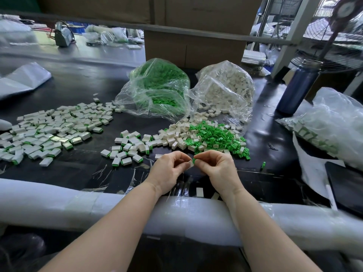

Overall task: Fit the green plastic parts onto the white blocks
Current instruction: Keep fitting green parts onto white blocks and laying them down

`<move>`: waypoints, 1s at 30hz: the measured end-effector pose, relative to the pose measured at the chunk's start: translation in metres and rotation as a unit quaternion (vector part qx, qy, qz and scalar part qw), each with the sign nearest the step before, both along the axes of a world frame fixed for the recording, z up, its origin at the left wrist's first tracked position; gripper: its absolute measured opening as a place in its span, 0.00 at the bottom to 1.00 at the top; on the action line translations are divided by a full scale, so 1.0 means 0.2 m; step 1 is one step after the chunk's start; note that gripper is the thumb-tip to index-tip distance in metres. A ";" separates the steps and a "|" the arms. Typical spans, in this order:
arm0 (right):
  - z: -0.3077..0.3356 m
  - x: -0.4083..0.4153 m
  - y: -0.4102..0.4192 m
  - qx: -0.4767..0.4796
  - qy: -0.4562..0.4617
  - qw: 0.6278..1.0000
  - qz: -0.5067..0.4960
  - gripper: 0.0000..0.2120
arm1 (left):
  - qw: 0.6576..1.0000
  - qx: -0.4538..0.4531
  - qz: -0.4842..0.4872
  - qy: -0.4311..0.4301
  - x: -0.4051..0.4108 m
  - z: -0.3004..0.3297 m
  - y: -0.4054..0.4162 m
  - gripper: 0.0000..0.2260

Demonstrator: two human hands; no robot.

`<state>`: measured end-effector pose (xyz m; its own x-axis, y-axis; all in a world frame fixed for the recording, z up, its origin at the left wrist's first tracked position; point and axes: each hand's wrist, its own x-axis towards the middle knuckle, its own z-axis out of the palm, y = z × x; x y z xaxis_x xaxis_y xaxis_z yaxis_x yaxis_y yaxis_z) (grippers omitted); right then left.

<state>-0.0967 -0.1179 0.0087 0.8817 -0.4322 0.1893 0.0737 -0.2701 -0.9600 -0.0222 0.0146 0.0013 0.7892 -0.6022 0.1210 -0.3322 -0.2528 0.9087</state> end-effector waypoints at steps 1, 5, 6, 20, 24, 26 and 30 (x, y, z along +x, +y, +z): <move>0.00 0.00 0.00 0.002 0.001 1.000 0.001 0.09 | 1.000 0.000 0.000 -0.001 0.00 0.00 0.00 0.08; -0.01 0.00 0.00 -0.002 0.014 1.000 0.017 0.10 | 1.000 -0.005 0.001 0.005 0.00 0.01 0.00 0.07; 0.00 0.00 0.00 -0.007 0.016 1.000 0.019 0.10 | 1.000 -0.009 0.001 0.009 0.00 0.01 0.00 0.06; 0.00 0.00 0.01 -0.010 0.040 0.999 0.019 0.08 | 1.000 -0.009 0.003 0.017 0.00 0.01 0.00 0.06; 0.01 -0.01 0.01 -0.017 0.052 0.998 0.017 0.10 | 1.000 0.008 0.009 0.012 -0.01 0.01 0.00 0.07; 0.01 -0.01 0.01 -0.017 0.054 0.998 0.022 0.10 | 1.000 0.013 0.007 0.011 -0.01 0.01 0.00 0.07; 0.01 -0.01 0.00 -0.017 0.062 0.997 0.031 0.09 | 1.000 0.019 -0.003 0.008 -0.02 0.02 0.01 0.09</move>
